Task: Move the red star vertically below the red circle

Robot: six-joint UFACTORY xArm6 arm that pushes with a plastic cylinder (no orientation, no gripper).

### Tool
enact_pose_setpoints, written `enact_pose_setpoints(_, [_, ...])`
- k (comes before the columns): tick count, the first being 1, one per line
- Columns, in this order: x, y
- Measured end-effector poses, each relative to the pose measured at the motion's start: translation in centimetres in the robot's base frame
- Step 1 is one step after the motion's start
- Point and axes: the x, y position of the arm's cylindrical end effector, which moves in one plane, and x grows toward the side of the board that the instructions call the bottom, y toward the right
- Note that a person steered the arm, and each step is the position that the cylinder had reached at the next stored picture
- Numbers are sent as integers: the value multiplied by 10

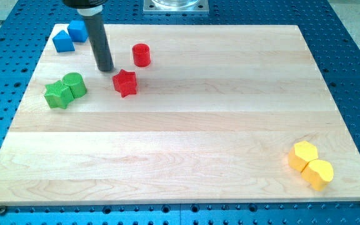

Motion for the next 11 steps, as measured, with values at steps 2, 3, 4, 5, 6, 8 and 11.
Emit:
enact_pose_setpoints(2, [0, 1])
enact_pose_setpoints(3, [0, 1])
enact_pose_setpoints(4, [0, 3])
enact_pose_setpoints(5, [0, 3])
enact_pose_setpoints(6, [0, -2])
enact_pose_setpoints(8, [33, 28])
enact_pose_setpoints(11, [47, 91])
